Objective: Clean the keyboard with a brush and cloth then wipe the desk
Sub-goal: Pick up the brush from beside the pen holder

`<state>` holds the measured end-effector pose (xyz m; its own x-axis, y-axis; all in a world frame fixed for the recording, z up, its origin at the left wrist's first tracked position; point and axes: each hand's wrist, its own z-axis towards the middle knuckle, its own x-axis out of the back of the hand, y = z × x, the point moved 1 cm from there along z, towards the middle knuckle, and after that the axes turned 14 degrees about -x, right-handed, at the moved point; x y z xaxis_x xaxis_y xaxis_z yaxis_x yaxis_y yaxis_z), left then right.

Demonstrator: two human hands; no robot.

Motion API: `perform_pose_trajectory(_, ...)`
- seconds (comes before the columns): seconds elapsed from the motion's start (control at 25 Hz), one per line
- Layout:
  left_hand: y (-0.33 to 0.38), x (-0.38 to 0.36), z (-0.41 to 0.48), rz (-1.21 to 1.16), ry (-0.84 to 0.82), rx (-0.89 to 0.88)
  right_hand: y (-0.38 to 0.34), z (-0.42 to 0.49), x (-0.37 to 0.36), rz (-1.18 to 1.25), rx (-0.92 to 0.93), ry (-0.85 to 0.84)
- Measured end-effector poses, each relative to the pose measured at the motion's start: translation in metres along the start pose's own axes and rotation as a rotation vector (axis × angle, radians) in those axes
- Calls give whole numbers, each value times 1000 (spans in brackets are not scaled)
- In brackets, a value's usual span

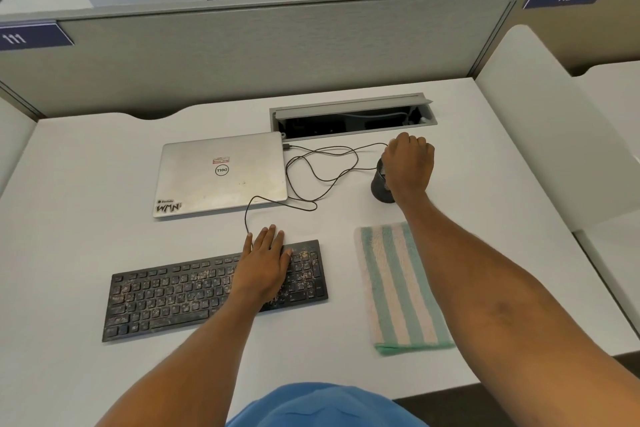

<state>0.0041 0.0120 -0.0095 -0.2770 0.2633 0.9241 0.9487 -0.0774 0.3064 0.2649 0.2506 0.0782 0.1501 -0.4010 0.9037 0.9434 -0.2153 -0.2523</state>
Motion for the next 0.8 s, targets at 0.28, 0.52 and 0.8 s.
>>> perform_pose_trajectory(0.28, -6, 5, -11, 41, 135, -58, -2, -9, 36, 233, 55, 145)
perform_pose_trajectory(0.52, -20, 20, -25, 69, 152, -84, -29, -33, 85, 463, 89, 283)
perform_pose_trajectory(0.8, -88, 35, -76, 76, 197, -105, -116, -122, 107, 795, 131, 77)
